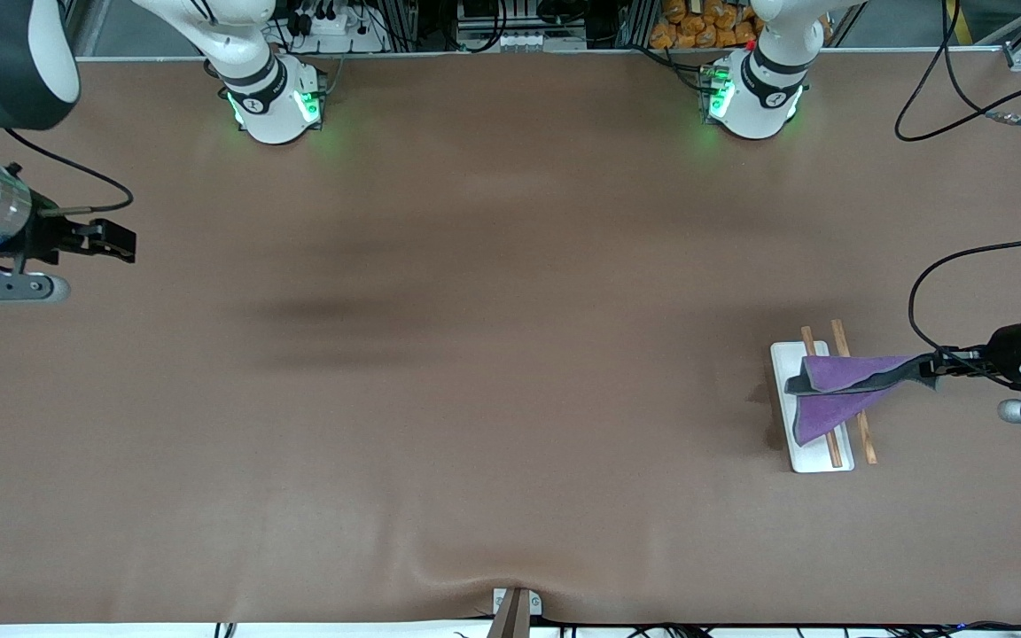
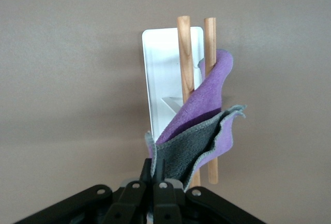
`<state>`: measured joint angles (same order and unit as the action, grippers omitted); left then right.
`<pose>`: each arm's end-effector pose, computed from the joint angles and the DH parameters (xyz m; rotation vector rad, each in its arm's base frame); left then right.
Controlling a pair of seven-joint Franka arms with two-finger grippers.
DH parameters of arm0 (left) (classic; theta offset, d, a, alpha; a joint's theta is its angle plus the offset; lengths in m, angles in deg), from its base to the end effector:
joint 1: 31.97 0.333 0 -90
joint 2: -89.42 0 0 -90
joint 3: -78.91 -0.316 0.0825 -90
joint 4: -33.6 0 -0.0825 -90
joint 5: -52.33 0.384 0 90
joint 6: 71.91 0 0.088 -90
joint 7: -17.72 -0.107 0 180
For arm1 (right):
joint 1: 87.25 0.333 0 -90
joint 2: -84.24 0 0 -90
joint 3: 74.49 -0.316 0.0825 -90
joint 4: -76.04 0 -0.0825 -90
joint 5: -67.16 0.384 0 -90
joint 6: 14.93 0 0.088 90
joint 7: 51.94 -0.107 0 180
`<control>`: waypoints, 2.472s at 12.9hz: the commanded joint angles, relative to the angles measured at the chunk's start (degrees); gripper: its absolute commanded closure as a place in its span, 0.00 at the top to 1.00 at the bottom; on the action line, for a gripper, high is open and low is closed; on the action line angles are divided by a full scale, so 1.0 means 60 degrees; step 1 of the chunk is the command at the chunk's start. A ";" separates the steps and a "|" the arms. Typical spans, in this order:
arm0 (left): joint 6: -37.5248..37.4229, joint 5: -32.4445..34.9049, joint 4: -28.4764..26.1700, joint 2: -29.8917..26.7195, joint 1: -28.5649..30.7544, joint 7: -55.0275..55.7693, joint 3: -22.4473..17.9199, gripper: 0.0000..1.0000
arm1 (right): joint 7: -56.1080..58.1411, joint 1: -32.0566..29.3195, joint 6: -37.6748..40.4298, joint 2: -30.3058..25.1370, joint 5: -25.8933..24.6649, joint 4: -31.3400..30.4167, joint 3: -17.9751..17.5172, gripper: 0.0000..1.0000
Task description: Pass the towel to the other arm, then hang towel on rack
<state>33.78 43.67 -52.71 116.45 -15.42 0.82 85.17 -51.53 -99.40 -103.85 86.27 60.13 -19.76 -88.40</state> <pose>0.6650 0.1194 0.3858 2.9198 -0.0820 -0.1203 0.5558 0.0018 0.5572 3.0162 0.0687 -0.2313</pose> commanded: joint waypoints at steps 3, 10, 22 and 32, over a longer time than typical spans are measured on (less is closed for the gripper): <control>0.0065 0.0126 0.0088 0.0183 0.0201 -0.0113 0.0084 0.05 | 0.0020 -0.0917 -0.0150 -0.0192 0.0891 -0.0131 -0.0129 1.00; 0.0109 0.0067 0.0132 0.0212 0.0538 -0.0113 0.0099 1.00 | 0.0738 -0.0469 -0.0517 -0.0206 0.1333 0.0088 0.0731 1.00; -0.0286 0.0199 0.0381 -0.2012 0.0524 0.3176 0.1283 1.00 | 0.0270 0.0853 0.0684 -0.0279 0.1377 0.0689 0.2332 1.00; -0.2117 0.2162 0.0967 -0.2907 0.0553 0.5014 0.3292 1.00 | 0.0298 0.0854 0.0904 -0.0469 0.1318 0.0704 0.2303 1.00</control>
<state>22.45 55.67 -47.68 99.78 -12.66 30.25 104.05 -49.15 -94.77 -99.33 84.74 67.79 -15.62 -75.30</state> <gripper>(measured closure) 0.000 0.000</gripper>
